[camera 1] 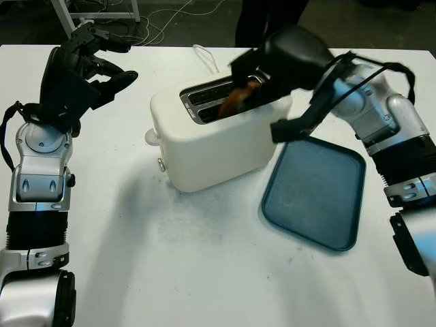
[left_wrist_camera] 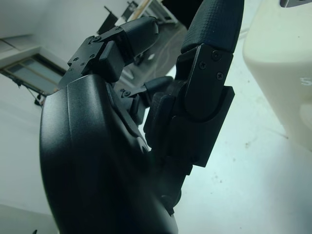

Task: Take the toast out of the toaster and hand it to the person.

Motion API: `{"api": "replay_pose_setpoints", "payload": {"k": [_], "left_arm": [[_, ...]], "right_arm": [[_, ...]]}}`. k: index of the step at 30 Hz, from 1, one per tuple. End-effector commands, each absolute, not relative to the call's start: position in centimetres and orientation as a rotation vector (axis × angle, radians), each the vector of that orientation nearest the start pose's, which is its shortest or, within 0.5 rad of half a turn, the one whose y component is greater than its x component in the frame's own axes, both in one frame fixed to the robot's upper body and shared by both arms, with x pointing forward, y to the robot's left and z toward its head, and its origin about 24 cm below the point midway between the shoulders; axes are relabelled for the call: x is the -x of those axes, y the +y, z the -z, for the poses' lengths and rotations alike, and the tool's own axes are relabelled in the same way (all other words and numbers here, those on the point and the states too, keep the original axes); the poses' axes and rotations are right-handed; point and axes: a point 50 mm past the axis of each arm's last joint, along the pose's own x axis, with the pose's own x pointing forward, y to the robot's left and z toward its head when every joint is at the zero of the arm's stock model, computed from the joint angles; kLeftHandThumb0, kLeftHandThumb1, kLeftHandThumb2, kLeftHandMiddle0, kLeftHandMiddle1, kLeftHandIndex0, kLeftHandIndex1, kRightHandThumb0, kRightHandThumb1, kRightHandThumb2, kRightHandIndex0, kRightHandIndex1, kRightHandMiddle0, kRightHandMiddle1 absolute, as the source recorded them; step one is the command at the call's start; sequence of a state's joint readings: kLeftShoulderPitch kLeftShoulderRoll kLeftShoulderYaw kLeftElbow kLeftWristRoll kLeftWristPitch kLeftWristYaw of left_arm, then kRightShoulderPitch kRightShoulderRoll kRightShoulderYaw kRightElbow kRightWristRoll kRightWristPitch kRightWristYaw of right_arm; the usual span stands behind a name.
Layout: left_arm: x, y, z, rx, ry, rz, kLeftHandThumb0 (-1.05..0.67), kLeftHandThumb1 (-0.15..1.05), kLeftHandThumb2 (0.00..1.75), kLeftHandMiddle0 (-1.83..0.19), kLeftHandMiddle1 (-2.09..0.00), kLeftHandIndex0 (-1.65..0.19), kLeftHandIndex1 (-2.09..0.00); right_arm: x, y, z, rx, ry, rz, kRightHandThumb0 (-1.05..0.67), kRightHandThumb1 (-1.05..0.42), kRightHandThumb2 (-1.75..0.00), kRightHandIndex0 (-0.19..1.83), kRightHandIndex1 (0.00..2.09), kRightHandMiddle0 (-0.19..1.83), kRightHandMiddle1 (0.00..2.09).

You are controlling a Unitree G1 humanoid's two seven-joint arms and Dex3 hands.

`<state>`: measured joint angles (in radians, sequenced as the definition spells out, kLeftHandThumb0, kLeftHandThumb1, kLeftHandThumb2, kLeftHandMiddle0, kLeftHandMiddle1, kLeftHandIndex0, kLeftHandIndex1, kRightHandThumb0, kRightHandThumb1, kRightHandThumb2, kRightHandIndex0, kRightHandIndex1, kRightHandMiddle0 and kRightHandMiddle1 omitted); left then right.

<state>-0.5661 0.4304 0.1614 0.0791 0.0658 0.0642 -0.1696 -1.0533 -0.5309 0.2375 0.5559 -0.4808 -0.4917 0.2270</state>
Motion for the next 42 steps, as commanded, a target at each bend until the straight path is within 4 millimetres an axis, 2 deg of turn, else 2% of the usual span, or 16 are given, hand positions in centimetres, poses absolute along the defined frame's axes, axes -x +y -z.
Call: {"api": "replay_pose_setpoints", "payload": {"k": [1, 6, 12, 17, 22, 25, 29, 32, 34, 36, 37, 38, 42], "left_arm": [[-32.9, 22.3, -21.1, -0.441, -0.42, 0.002, -0.94, 0.92, 0.05, -0.39, -1.2, -0.36, -1.04], [-32.9, 22.3, -21.1, -0.447, -0.417, -0.001, -0.94, 0.92, 0.05, -0.38, -1.21, -0.35, -1.05], [-32.9, 22.3, -21.1, -0.437, -0.413, -0.003, -0.93, 0.92, 0.03, -0.38, -1.22, -0.36, -1.05], [-32.8, 22.3, -21.1, -0.445, -0.418, -0.006, -0.93, 0.92, 0.04, -0.39, -1.21, -0.36, -1.05], [-32.8, 22.4, -21.1, -0.447, -0.418, -0.004, -0.91, 0.92, 0.03, -0.4, -1.21, -0.36, -1.05], [-32.8, 22.4, -21.0, -0.436, -0.416, -0.003, -0.91, 0.92, 0.03, -0.39, -1.21, -0.36, -1.05], [-32.9, 22.4, -21.0, -0.442, -0.422, -0.002, -0.91, 0.92, 0.03, -0.39, -1.22, -0.36, -1.05], [-32.9, 22.4, -21.0, -0.448, -0.425, -0.002, -0.92, 0.92, 0.04, -0.39, -1.22, -0.36, -1.06], [-32.9, 22.4, -20.9, -0.445, -0.42, -0.003, -0.92, 0.92, 0.04, -0.39, -1.22, -0.37, -1.06], [-33.0, 22.4, -20.9, -0.443, -0.417, 0.0, -0.92, 0.92, 0.03, -0.39, -1.22, -0.36, -1.05], [-33.0, 22.4, -20.9, -0.443, -0.417, 0.0, -0.92, 0.92, 0.03, -0.39, -1.22, -0.36, -1.05], [-33.0, 22.3, -20.9, -0.441, -0.415, 0.001, -0.92, 0.92, 0.03, -0.39, -1.22, -0.36, -1.05], [-33.0, 22.3, -20.9, -0.436, -0.414, 0.004, -0.92, 0.92, 0.03, -0.39, -1.21, -0.36, -1.05]], "right_arm": [[-37.0, -13.4, -29.6, 1.11, -0.804, -0.352, -0.32, -0.92, -0.18, 1.07, 1.75, 0.81, 1.75], [-37.3, -15.2, -31.8, 0.967, -0.803, -0.31, -0.41, -0.92, -0.23, 1.06, 1.75, 0.83, 1.75], [-37.1, -16.8, -34.0, 0.851, -0.81, -0.231, -0.47, -0.92, -0.17, 1.14, 1.75, 0.94, 1.75], [-37.8, -18.9, -34.1, 0.762, -0.765, -0.152, -0.49, -0.92, -0.16, 1.17, 1.75, 0.97, 1.75], [-39.5, -21.6, -31.9, 0.627, -0.602, -0.036, -0.46, -0.92, -0.15, 1.11, 1.75, 0.93, 1.75], [-40.4, -23.3, -29.8, 0.495, -0.469, 0.047, -0.39, -0.92, -0.17, 1.03, 1.75, 0.79, 1.75], [-41.1, -25.1, -26.2, 0.46, -0.287, 0.174, -0.24, -0.92, -0.23, 0.96, 1.75, 0.75, 1.75], [-41.4, -25.6, -24.1, 0.322, -0.191, 0.228, -0.15, -0.92, -0.29, 0.87, 1.75, 0.6, 1.74], [-41.4, -25.8, -23.1, 0.274, -0.149, 0.263, -0.15, -0.92, -0.31, 0.75, 1.75, 0.41, 1.55], [-41.4, -25.8, -22.0, 0.21, -0.113, 0.288, -0.14, -0.92, -0.31, 0.72, 1.75, 0.27, 1.66], [-41.4, -25.7, -21.4, 0.181, -0.095, 0.307, -0.15, -0.92, -0.26, 0.73, 1.75, 0.3, 1.64], [-41.4, -25.7, -20.7, 0.185, -0.075, 0.322, -0.15, -0.92, -0.26, 0.71, 1.75, 0.37, 1.37], [-41.3, -25.3, -18.4, 0.134, 0.005, 0.357, -0.07, -0.92, -0.36, 0.65, 1.75, 0.3, 1.57]]}}
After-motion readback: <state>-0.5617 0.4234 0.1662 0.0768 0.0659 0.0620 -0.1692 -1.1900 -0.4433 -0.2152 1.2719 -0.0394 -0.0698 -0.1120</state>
